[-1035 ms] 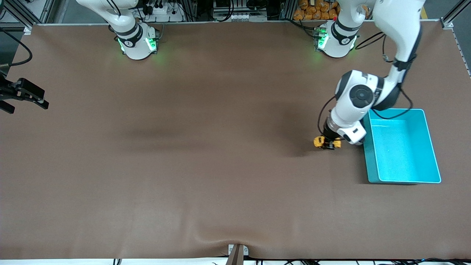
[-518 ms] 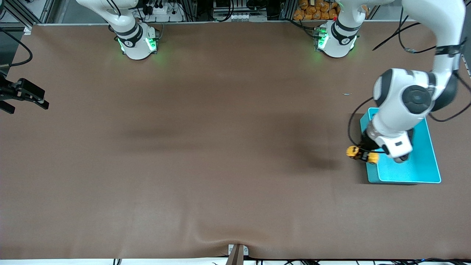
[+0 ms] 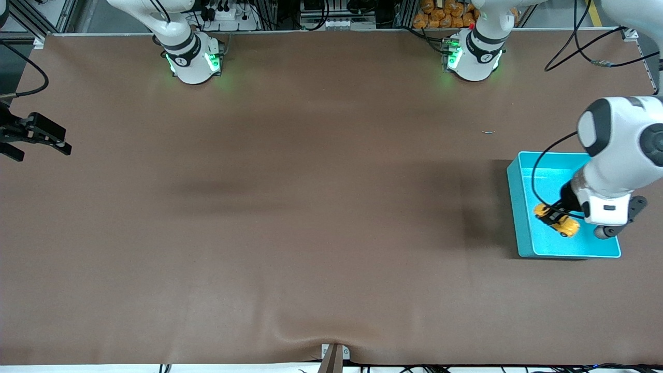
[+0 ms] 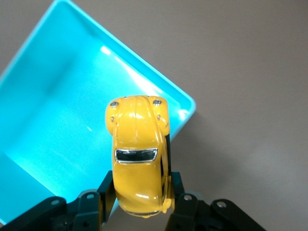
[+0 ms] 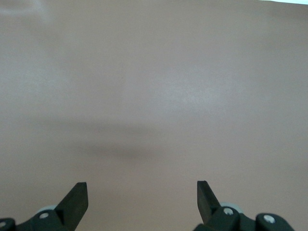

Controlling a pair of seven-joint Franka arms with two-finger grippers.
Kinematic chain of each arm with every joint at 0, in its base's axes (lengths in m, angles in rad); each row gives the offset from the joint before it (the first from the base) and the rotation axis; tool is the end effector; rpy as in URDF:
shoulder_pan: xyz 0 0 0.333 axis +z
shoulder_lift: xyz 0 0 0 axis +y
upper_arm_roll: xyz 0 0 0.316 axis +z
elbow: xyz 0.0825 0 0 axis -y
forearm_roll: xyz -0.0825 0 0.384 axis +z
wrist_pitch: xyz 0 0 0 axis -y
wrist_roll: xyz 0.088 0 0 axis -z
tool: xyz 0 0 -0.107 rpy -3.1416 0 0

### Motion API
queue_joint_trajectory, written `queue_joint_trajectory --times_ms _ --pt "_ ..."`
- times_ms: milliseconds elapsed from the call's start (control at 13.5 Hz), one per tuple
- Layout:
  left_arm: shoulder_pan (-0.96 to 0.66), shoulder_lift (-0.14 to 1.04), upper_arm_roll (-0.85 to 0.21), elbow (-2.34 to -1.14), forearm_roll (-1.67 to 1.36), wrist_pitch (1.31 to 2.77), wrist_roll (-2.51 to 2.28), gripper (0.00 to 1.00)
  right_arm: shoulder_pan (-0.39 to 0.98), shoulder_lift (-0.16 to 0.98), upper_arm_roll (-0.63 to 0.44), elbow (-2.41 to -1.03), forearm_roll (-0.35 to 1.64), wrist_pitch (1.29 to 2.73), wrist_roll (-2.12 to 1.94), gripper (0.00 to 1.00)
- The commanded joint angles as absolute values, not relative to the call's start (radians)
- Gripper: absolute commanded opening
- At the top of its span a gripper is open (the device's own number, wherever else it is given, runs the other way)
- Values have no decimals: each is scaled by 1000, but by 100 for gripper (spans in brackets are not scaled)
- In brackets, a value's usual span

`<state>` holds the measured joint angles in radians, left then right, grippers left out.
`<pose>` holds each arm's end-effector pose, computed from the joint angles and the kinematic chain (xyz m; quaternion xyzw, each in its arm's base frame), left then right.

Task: Wind and store yellow beetle car
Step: 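Lift the car with the left gripper and carry it over the bin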

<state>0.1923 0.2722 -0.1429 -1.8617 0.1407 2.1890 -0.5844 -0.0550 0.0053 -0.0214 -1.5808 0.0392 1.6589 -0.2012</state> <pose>0.6257 0.0411 0.3797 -0.9596 -0.2769 -0.0388 0.0302 0.5636 -0.0392 0.6249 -0.9973 -0.0613 -0.0387 0.0143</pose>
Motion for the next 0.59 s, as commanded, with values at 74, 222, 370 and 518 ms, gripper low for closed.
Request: queue_joint_trajectory --times_ms 74,222,370,518 --pt "294 302 -155 -1856 163 2168 -271 0 -51 2 -18 -1583 34 1667 -192 100" --pt "333 327 -155 -1858 163 2168 -117 0 -51 3 -18 -1582 34 1680 -192 100" --pt "366 366 -155 -1864 163 2168 33 0 -52 3 -18 -1582 37 1687 -192 100" --pt "396 403 -155 -1862 163 2169 160 0 -52 5 -18 -1582 43 1697 -190 100"
